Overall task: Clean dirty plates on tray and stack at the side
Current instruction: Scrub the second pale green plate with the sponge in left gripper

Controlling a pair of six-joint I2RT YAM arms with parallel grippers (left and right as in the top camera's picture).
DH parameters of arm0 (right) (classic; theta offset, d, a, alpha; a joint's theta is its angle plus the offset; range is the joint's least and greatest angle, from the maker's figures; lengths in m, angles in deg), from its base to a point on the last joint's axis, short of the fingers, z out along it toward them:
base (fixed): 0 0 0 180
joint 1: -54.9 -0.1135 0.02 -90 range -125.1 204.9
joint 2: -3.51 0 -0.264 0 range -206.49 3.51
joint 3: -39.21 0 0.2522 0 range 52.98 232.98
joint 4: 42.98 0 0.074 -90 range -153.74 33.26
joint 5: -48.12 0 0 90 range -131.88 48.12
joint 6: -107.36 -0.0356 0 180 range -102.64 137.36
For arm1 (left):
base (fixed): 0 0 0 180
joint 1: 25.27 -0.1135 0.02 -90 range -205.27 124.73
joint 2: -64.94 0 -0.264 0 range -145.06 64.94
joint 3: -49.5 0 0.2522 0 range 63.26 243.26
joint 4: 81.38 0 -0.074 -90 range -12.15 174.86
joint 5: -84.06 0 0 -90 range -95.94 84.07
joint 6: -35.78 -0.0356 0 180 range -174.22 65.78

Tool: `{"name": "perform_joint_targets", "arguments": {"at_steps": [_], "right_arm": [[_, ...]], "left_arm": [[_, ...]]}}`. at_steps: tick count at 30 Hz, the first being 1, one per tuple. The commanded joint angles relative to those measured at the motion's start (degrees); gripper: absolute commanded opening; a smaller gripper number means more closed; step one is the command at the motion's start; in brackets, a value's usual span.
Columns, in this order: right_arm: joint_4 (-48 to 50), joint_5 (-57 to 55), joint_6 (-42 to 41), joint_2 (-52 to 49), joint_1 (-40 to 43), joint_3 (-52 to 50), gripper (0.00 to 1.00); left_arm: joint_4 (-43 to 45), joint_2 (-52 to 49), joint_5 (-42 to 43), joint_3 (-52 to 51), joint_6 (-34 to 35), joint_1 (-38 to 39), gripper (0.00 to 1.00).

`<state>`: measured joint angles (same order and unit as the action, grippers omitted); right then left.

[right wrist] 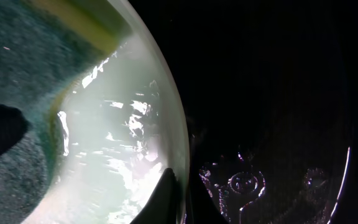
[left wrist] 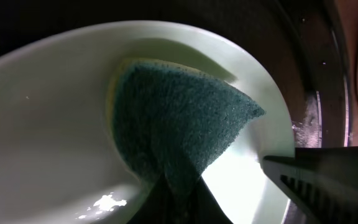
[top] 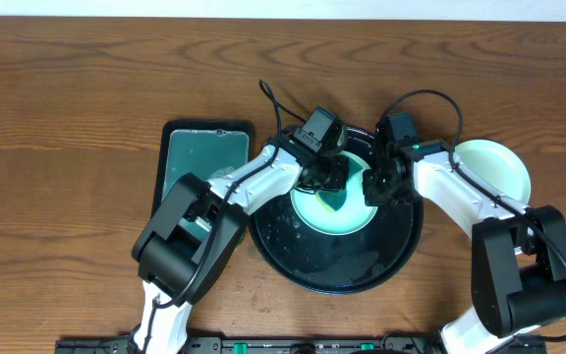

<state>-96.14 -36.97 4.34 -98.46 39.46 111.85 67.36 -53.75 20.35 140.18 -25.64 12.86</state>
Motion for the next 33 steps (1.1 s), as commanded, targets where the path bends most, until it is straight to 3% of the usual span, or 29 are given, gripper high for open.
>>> {"name": "perform_joint_targets", "arguments": {"at_steps": [1, 8, 13, 16, 21, 25, 33], "right_arm": [[-0.31, 3.54, 0.85, -1.55, -2.29, -1.29, 0.01], [-0.15, 3.52, 0.87, -1.55, -2.27, -1.31, 0.01], [-0.09, 3.52, 0.87, -1.55, -2.29, -1.29, 0.01], [-0.07, 3.52, 0.87, -1.55, -2.27, -1.29, 0.01], [-0.07, 3.52, 0.87, -1.55, -2.27, -1.29, 0.01], [-0.02, 3.52, 0.90, -1.55, -2.27, -1.29, 0.01], [-0.04, 3.50, 0.90, -1.55, -2.27, -1.31, 0.01]], "left_arm": [[-0.55, -5.09, 12.35, -0.52, 1.99, 2.69, 0.07], [-8.07, -4.96, 19.71, -0.52, 0.09, 3.28, 0.07], [-15.69, -4.94, 18.69, -0.52, -4.26, 3.41, 0.07], [-20.90, -4.39, 10.10, -0.52, -4.35, 3.41, 0.07], [-27.32, -1.68, -14.99, -0.50, -0.72, 3.30, 0.07], [-28.79, 0.81, -29.75, -0.50, -0.42, 2.60, 0.07], [-29.99, 1.81, -43.91, -0.50, -0.44, -2.64, 0.07]]}}
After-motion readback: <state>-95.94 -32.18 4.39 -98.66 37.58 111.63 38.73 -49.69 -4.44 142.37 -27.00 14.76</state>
